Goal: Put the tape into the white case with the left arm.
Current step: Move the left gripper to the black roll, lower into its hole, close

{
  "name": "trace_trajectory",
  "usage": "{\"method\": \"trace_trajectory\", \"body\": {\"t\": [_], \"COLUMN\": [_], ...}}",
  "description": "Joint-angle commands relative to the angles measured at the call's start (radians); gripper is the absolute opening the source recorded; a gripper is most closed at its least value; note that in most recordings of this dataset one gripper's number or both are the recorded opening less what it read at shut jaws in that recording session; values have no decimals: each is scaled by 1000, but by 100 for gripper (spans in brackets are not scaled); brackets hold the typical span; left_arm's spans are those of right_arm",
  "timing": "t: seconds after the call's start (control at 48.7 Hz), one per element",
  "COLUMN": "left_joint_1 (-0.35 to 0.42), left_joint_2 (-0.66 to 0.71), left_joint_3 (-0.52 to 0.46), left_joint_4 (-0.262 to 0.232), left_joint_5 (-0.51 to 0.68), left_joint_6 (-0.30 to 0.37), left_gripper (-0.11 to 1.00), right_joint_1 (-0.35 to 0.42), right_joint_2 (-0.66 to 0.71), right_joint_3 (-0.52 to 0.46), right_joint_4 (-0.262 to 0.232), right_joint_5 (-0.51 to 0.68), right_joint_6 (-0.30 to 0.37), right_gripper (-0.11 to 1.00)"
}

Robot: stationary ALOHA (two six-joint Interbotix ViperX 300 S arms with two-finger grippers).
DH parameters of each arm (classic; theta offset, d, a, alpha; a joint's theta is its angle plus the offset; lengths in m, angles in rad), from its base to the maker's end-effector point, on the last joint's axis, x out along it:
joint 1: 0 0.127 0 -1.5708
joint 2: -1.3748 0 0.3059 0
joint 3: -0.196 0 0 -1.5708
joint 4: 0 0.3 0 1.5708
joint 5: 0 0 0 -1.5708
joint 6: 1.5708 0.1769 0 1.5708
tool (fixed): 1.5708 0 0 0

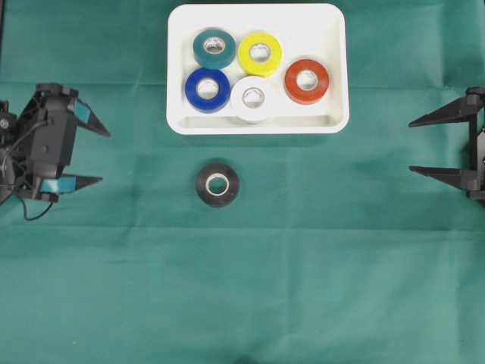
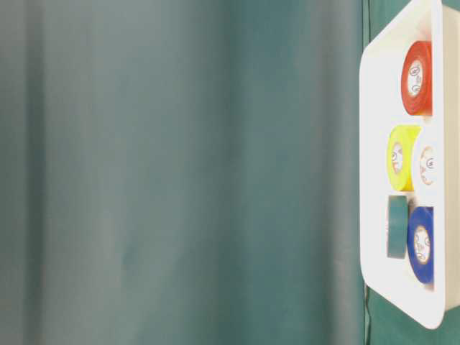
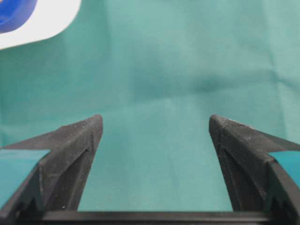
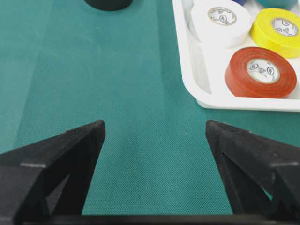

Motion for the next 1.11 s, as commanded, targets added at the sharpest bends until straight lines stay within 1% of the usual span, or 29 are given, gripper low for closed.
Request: {"method": "trace_trajectory", "body": {"t": [0.0,0.247,0.575,0.801,1.089], "left_joint_1": [-37,-100,-100,-103,-118], "left_joint_2": [-6,-14,9,112,311], "left_joint_3": [-8,0,-14,-60,-199], "left_joint_4": [-2,-2,-2,-2,-2], "left_joint_5": [-3,-3,-21,-87,-91], "left_joint_6": [2,0,2,2,6], "left_gripper": [93,93,93,93,93], "right_joint_1": [0,-2,0,0,0], "right_joint_2": [9,9,9,8,8], "right_joint_3": [-9,-9,-9,-11,-9], "right_joint_4": [-2,-2,-2,-2,-2], "right_joint_5": [-9,-9,-11,-11,-9], "right_joint_6": [0,0,0,0,0], "right_gripper": [62,62,62,62,62]}}
